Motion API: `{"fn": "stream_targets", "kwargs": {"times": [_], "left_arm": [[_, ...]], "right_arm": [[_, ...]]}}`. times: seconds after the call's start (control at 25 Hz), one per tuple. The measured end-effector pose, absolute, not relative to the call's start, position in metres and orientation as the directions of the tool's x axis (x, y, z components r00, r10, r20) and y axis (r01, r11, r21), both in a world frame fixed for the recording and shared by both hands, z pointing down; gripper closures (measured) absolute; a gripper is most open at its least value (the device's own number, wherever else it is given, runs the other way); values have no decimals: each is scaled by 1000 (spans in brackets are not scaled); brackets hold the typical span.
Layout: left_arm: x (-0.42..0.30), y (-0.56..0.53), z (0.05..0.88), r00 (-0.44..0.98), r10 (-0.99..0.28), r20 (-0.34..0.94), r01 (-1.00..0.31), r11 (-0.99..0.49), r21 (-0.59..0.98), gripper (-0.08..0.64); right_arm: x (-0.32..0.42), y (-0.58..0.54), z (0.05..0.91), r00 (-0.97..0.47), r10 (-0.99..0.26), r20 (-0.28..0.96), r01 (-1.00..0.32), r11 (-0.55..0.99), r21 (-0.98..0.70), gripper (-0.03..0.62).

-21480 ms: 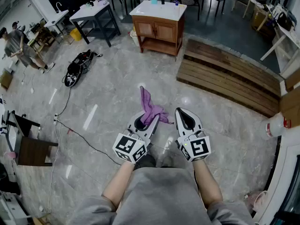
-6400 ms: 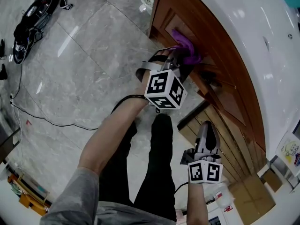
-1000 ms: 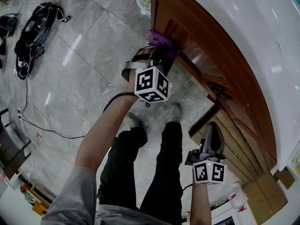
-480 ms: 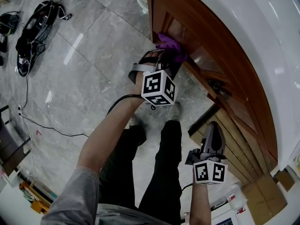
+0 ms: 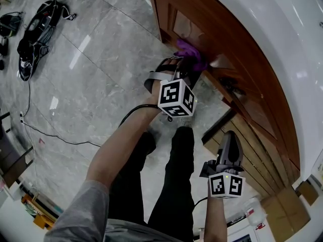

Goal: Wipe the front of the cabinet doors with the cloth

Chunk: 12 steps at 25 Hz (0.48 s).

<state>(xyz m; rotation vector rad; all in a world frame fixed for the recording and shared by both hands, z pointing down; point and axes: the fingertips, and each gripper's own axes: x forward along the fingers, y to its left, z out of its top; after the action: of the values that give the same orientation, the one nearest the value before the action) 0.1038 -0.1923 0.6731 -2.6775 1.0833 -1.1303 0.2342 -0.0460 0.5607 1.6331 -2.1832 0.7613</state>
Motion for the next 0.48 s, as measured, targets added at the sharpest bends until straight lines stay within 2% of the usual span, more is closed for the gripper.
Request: {"fn": "stream_targets", "kwargs": {"times": [0.48], "left_arm": [[135, -178, 672, 518, -607, 603, -597, -761, -253, 459]], "right_arm": [[251, -39, 560, -304, -786, 538, -950, 205, -236, 581]]}}
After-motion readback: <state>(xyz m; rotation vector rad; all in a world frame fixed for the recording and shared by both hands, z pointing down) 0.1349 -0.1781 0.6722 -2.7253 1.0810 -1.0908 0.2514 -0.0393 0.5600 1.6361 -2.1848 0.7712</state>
